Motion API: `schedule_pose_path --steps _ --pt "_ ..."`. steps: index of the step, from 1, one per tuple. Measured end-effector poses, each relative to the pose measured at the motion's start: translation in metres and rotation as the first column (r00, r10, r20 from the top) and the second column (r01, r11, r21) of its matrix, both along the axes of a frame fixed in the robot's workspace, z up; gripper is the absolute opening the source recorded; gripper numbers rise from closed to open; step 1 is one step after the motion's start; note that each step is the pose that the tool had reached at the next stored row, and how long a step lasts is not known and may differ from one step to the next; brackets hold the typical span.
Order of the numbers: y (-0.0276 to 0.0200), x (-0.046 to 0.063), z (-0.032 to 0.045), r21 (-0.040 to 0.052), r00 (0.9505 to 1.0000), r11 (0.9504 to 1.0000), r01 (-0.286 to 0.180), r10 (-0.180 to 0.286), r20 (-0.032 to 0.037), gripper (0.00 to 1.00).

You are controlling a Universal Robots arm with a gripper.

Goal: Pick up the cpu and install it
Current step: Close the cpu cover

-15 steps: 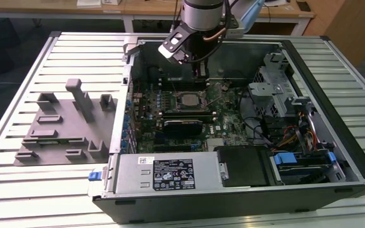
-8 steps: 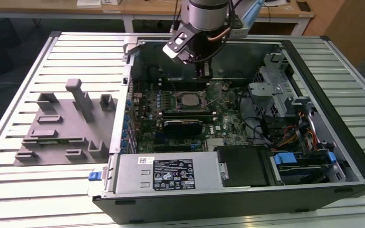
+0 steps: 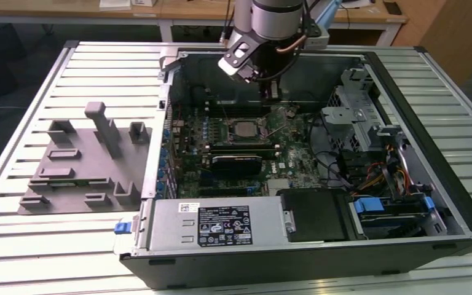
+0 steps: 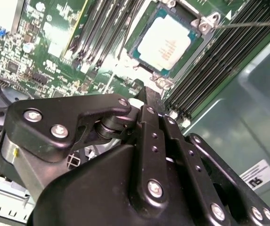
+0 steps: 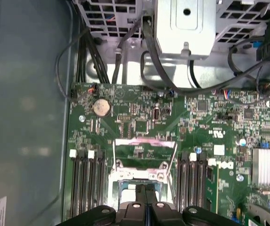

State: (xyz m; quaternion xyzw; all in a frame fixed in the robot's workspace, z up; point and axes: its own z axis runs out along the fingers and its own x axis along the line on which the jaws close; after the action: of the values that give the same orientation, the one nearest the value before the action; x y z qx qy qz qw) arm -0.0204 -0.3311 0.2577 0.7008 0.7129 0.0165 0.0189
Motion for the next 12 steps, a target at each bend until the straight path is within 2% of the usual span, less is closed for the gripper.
schedule_pose_path --steps 12 --pt "0.0000 0.023 0.0000 0.0000 1.0000 1.0000 0.000 0.000 0.0000 0.11"
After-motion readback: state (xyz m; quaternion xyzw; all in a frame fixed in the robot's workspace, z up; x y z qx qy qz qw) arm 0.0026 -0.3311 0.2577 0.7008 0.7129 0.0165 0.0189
